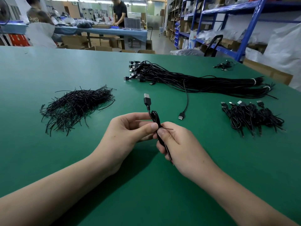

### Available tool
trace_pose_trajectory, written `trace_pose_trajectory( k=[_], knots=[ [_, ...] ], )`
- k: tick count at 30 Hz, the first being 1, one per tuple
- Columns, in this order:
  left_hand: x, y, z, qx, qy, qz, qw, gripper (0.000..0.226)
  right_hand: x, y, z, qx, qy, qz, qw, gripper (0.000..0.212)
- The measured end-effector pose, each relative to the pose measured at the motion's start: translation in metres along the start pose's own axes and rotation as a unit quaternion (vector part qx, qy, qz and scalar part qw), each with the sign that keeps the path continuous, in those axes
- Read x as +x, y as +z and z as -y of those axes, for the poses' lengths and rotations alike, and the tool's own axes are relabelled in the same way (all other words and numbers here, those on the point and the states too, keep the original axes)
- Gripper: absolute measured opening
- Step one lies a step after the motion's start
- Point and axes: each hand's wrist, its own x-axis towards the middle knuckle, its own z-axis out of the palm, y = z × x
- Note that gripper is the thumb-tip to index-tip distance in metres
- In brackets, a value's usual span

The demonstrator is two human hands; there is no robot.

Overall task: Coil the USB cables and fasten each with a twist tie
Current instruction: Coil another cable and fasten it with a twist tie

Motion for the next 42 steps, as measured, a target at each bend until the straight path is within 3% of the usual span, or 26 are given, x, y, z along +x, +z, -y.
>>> trace_pose_trajectory(
  k=[3, 13, 17, 27, 32, 35, 42],
  knots=[
    [0.000, 0.000, -0.001, 0.029, 0.020, -0.033, 0.999, 0.048, -0.001, 0.002, 0.001, -0.017, -0.026, -0.019, 0.999, 0.026],
    [-0.004, 0.001, 0.001, 0.192, 0.108, -0.036, 0.975, 0.008, -0.006, 0.005, 0.005, -0.106, -0.048, -0.082, 0.990, 0.023],
    [-0.007, 0.002, 0.000, 0.283, 0.149, -0.030, 0.947, 0.019, -0.007, 0.005, 0.003, -0.120, -0.045, -0.099, 0.987, 0.028],
    [-0.004, -0.002, -0.005, 0.286, 0.148, 0.019, 0.946, 0.024, -0.009, 0.001, 0.008, -0.103, -0.036, -0.081, 0.991, 0.028],
    [-0.001, -0.005, -0.004, 0.198, 0.095, 0.040, 0.975, 0.016, -0.011, 0.001, 0.009, -0.143, -0.061, -0.074, 0.985, 0.023],
    [-0.001, -0.007, -0.004, 0.144, 0.072, 0.048, 0.986, 0.024, -0.012, 0.004, 0.009, -0.179, -0.068, -0.058, 0.980, 0.019],
    [-0.003, -0.007, -0.007, 0.152, 0.089, 0.059, 0.983, 0.023, -0.011, 0.005, 0.008, -0.188, -0.075, -0.048, 0.978, 0.021]
  ],
)
